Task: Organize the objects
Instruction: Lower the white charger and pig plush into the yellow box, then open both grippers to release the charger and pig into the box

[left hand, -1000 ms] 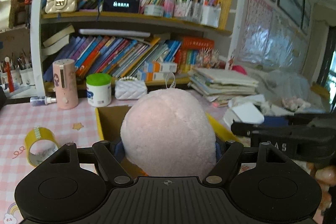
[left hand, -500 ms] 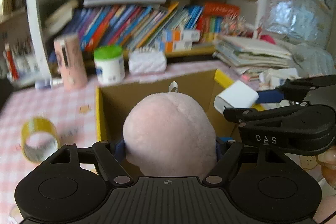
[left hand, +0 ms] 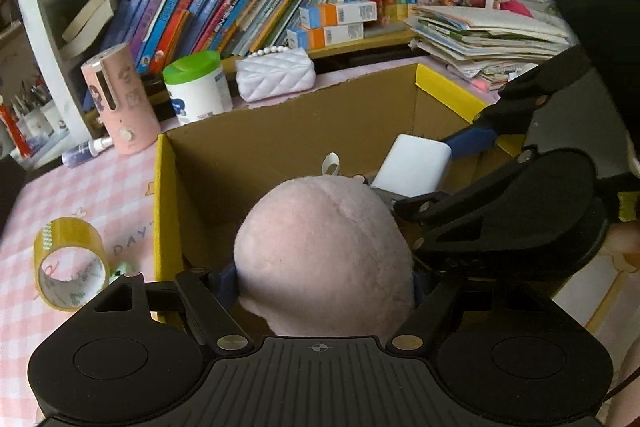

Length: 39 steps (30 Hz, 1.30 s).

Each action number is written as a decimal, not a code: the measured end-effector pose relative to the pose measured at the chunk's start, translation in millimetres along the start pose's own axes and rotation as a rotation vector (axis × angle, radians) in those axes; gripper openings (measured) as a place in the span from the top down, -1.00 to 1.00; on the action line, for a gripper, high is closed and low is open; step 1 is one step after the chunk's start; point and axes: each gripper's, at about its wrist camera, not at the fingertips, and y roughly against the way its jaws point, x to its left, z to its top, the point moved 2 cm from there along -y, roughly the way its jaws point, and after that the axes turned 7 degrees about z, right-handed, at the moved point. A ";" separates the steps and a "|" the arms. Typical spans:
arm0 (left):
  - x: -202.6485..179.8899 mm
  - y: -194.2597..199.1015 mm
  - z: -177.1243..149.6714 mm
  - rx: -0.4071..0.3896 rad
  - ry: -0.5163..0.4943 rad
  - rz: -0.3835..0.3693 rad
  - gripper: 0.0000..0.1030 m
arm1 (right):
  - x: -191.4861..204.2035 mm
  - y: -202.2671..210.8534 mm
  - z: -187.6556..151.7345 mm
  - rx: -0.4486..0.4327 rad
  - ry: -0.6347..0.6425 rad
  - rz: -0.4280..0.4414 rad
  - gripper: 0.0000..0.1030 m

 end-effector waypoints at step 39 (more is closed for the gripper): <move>45.8 125.6 -34.7 -0.262 0.211 -0.031 -0.71 | 26.1 138.8 -52.6 -0.297 -0.465 -0.186 -0.04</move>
